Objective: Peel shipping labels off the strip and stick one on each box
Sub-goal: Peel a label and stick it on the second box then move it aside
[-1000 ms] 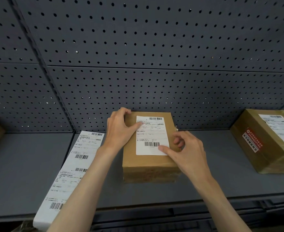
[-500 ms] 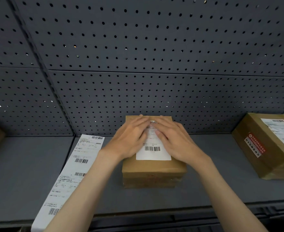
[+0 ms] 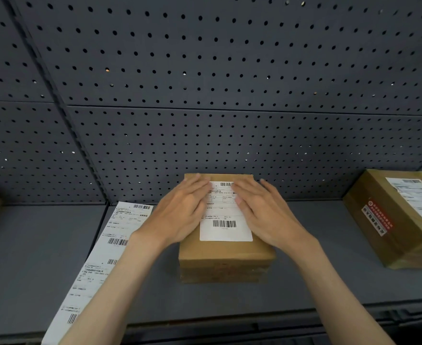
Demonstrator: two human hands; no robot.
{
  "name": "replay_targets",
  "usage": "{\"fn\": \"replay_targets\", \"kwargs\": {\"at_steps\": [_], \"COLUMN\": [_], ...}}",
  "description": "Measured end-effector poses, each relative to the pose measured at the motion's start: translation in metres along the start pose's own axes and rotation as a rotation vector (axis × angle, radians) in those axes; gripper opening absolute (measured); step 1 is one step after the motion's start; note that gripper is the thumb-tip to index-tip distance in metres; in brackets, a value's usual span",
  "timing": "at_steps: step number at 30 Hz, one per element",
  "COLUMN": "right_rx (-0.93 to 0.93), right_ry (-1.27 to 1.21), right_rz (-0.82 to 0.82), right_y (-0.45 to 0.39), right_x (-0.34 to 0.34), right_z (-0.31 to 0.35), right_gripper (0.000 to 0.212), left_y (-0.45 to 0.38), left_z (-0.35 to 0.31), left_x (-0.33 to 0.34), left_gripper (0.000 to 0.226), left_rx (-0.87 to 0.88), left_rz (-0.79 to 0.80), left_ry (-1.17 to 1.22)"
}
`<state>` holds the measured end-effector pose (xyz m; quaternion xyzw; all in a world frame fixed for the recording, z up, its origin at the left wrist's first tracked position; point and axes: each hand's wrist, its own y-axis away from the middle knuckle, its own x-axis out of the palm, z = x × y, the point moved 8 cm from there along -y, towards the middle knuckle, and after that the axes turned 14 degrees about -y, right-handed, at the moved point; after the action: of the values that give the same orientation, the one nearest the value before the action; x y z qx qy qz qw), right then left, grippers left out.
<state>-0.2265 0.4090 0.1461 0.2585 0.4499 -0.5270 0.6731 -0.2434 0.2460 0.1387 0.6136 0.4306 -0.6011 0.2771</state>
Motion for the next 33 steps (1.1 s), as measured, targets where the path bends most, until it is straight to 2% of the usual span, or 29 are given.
{"fn": "replay_targets", "kwargs": {"at_steps": [4,8,10,18,23,29,33], "right_rx": [-0.070,-0.005,0.038,-0.068,-0.003,-0.081,-0.039], "right_ry": [-0.115,-0.055,-0.042,-0.058,0.004,-0.048,-0.017], "right_rz": [0.123,0.057,0.044,0.148,0.066,0.147,0.080], "right_y": [0.010,0.018,0.023,0.041,0.053,0.068,0.076], "right_x": [0.020,0.012,0.008,0.023,0.011,0.029,0.023], "right_z": [0.017,-0.002,-0.008,0.024,0.005,0.033,0.018], "right_gripper": [0.048,0.047,0.049,0.051,0.055,0.054,0.060], "left_y": [0.011,0.022,0.027,0.044,0.059,0.071,0.081], "left_z": [-0.024,-0.004,0.005,-0.040,-0.018,-0.048,-0.033], "left_x": [0.002,0.004,0.002,-0.001,-0.003,-0.005,-0.004], "left_gripper": [0.052,0.075,0.078,0.071,0.071,0.058,0.056], "left_rx": [0.096,0.051,0.011,0.107,0.044,0.126,0.093], "left_rz": [0.047,0.071,0.065,0.057,0.028,-0.015,-0.046], "left_ry": [0.071,0.001,0.001,0.012,0.003,0.001,-0.019]}}
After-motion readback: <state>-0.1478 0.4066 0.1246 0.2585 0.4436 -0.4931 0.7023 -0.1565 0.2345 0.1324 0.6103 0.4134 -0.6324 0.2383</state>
